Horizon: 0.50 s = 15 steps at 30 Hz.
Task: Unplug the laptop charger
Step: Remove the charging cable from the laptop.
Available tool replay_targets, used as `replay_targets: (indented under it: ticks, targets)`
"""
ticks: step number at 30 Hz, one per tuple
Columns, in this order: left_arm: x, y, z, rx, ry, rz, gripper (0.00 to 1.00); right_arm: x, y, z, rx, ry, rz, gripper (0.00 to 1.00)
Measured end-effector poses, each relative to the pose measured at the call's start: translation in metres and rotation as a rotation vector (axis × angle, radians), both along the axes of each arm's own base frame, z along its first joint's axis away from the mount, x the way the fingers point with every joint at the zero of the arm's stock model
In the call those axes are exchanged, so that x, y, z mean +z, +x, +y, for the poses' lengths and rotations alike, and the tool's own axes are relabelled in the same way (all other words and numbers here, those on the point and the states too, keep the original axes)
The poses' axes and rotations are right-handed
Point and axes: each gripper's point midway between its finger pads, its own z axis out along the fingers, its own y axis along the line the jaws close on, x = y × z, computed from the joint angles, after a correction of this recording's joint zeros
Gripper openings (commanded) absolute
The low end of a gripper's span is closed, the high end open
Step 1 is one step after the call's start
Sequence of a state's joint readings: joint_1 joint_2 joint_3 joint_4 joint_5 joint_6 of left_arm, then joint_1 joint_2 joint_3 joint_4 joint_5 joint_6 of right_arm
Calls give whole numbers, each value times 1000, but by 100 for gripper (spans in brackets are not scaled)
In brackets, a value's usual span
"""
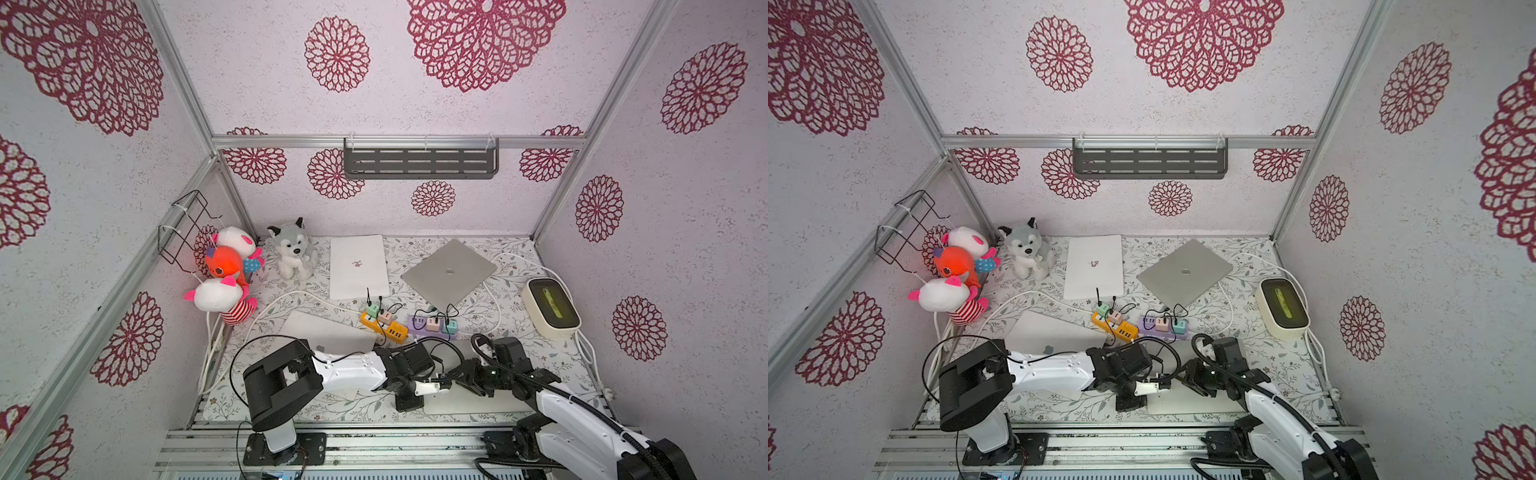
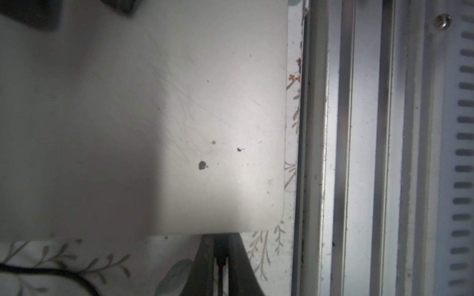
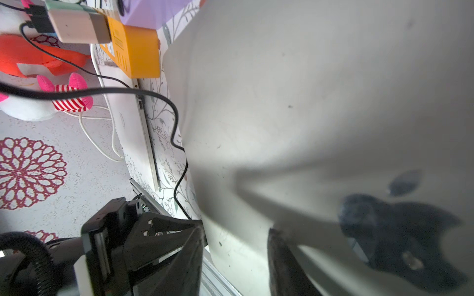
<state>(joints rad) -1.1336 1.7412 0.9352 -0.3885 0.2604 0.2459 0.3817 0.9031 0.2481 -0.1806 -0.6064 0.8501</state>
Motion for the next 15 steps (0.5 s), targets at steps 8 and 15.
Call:
replay_targets:
  ticks: [8, 15]
  targets:
    - [0, 0, 1, 24, 0, 22, 0, 0, 0, 0, 0, 0, 0, 43]
    - [1, -1, 3, -24, 5, 7, 0, 0, 0, 0, 1, -1, -1, 43]
